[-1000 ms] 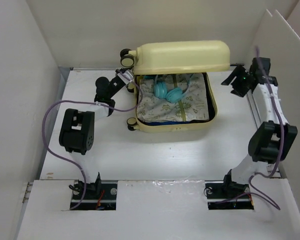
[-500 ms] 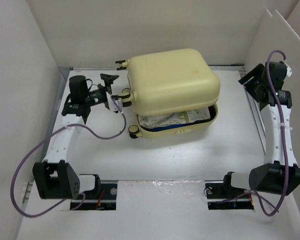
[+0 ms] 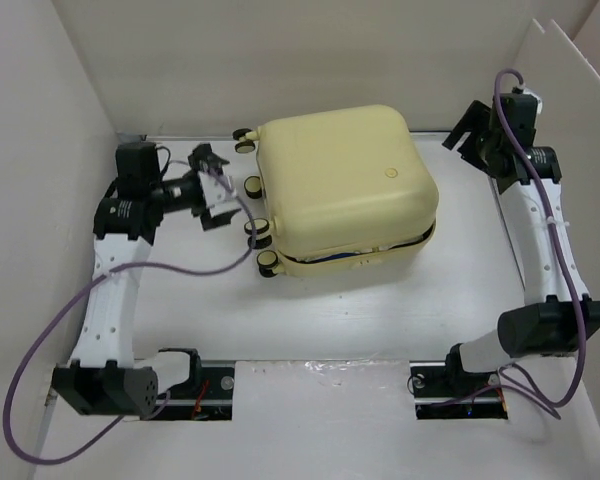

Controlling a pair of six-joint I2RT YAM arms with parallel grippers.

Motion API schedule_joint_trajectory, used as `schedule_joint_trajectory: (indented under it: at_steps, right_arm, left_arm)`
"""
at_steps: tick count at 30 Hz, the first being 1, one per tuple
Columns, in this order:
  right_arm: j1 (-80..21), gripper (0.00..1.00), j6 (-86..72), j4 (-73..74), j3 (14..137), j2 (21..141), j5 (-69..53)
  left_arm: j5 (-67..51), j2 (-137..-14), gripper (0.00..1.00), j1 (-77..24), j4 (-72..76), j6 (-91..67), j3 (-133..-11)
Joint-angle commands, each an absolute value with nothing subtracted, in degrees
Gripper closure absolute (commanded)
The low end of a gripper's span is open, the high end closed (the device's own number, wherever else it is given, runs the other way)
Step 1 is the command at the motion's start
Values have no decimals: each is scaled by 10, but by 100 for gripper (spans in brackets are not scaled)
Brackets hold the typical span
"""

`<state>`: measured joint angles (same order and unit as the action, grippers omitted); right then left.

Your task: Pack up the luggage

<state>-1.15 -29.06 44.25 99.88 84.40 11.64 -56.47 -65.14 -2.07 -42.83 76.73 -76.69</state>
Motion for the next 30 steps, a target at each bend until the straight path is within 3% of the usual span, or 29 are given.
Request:
schedule_joint_trajectory:
  at_steps: [1, 4, 8, 14, 19, 26, 30]
  right_arm:
    - [3, 14, -285, 492, 968, 829, 105]
    - [66, 14, -308, 481, 889, 770, 55]
    - [97, 14, -325, 426, 782, 721, -1]
    - [109, 12, -336, 424, 697, 767, -8]
    - [118, 12, -330, 403, 666, 773, -53]
    - [118, 12, -363, 376, 607, 773, -80]
    - [112, 12, -378, 353, 590, 780, -80]
  left_arm:
    - [-517, -732, 0, -22, -206, 411, -808]
    - [-440, -772, 3, -17, -60, 241, -815]
    - [-364, -876, 12, -11, -8, 212, -858]
    - [-427, -1047, 10, -6, -151, 387, -1043]
    - [-440, -1187, 0, -14, -233, 465, -1219]
    - [-530, -1236, 2, -7, -368, 643, -1257]
    - [-549, -1223, 2, 0, -422, 743, -1214]
